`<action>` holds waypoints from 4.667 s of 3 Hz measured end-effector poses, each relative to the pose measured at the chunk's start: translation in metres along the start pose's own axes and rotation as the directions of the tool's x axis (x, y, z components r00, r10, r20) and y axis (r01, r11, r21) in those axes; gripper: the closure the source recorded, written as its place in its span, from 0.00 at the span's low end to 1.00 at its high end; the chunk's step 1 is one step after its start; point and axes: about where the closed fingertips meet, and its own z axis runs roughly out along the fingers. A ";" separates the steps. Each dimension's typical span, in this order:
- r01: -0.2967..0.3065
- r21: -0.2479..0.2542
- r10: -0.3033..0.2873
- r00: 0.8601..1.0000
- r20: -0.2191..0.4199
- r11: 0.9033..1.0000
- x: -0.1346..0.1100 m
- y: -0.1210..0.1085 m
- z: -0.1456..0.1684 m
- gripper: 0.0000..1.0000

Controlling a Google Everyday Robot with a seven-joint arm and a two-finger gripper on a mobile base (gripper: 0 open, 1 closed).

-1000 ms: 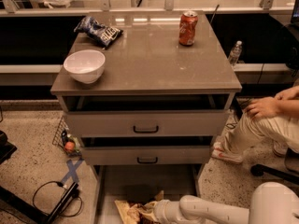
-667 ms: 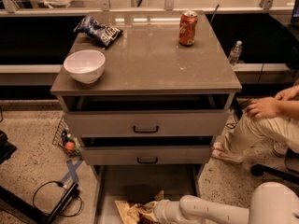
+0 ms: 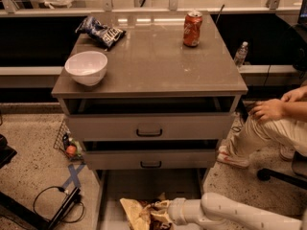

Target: Pick brown chip bag from bottom drawer and place on counter

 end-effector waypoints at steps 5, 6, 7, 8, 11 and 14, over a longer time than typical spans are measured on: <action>-0.059 0.192 0.055 0.998 0.029 0.980 -0.178 0.070 -0.230 1.00; -0.076 0.204 0.070 0.997 0.038 0.976 -0.224 0.066 -0.244 1.00; -0.120 0.248 0.115 0.993 0.037 0.961 -0.302 0.064 -0.281 1.00; -0.129 0.284 0.126 0.992 0.030 0.950 -0.348 0.065 -0.306 1.00; -0.103 0.460 0.110 0.994 0.011 0.882 -0.481 0.037 -0.390 1.00; -0.014 0.488 0.040 0.998 -0.043 0.873 -0.529 -0.003 -0.398 1.00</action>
Offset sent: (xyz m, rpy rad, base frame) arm -0.0641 -0.0962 0.2232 0.0228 -0.0091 -0.1090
